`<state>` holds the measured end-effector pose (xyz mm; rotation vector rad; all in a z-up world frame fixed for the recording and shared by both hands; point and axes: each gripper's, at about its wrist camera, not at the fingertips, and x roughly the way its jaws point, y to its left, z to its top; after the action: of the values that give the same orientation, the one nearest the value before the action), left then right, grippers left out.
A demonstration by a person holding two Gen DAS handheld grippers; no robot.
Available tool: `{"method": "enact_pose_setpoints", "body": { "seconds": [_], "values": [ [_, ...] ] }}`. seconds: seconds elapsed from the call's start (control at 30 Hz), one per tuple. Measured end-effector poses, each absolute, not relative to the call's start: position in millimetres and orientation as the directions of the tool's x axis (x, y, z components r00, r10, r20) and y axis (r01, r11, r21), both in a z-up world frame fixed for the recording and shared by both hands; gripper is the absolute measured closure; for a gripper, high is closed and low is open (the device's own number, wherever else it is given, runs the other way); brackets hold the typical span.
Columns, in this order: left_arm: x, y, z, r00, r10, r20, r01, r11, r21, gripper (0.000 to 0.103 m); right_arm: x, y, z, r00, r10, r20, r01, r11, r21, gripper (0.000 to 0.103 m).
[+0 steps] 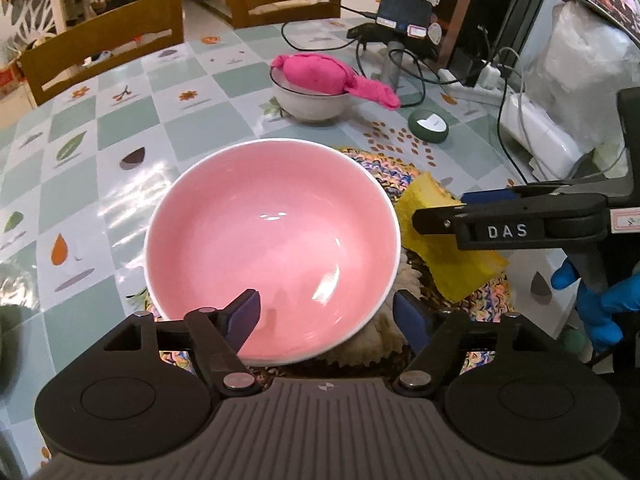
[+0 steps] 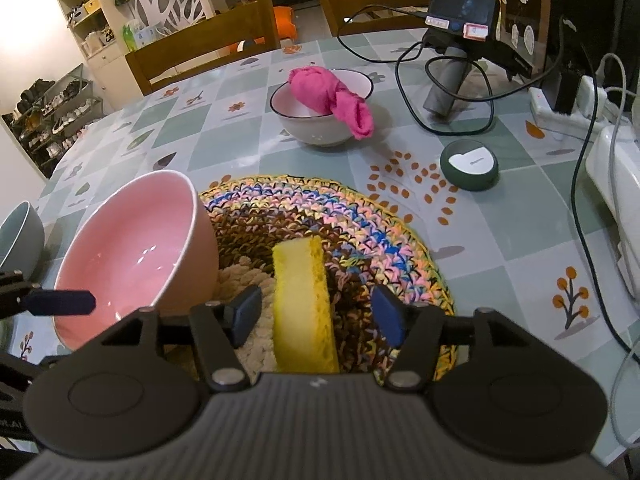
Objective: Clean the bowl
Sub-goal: 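Lower the pink bowl onto the crocheted placemat with the left gripper, then open the left gripper to release the bowl rim while the right gripper holds the sponge beside it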
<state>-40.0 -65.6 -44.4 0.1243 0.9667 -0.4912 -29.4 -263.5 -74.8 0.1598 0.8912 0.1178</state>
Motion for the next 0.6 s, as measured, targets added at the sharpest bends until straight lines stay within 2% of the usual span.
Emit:
{"method": "enact_pose_setpoints", "body": {
  "seconds": [0.07, 0.2, 0.47, 0.6],
  "values": [
    [-40.2, -64.4, -42.8, 0.469, -0.343, -0.813, 0.443, 0.889, -0.120, 0.025, -31.4, -261.0, -71.9, 0.625, 0.166, -0.763, -0.045, 0.983, 0.177, 0.035],
    [-40.9, -62.7, -39.8, 0.474, -0.344, -0.811, 0.430, 0.894, -0.128, 0.020, -34.0, -258.7, -67.6, 0.628, 0.154, -0.763, -0.048, 0.986, 0.160, 0.024],
    [-41.9, -63.4, -33.1, 0.480, -0.378, -0.792, 0.433, 0.887, -0.161, 0.018, -38.4, -262.4, -60.6, 0.632, 0.158, -0.759, -0.047, 0.985, 0.166, 0.021],
    [-40.8, -63.5, -31.7, 0.503, -0.349, -0.791, 0.405, 0.903, -0.141, 0.015, -39.6, -268.6, -59.6, 0.635, 0.150, -0.758, -0.020, 0.984, 0.178, 0.019]
  ]
}}
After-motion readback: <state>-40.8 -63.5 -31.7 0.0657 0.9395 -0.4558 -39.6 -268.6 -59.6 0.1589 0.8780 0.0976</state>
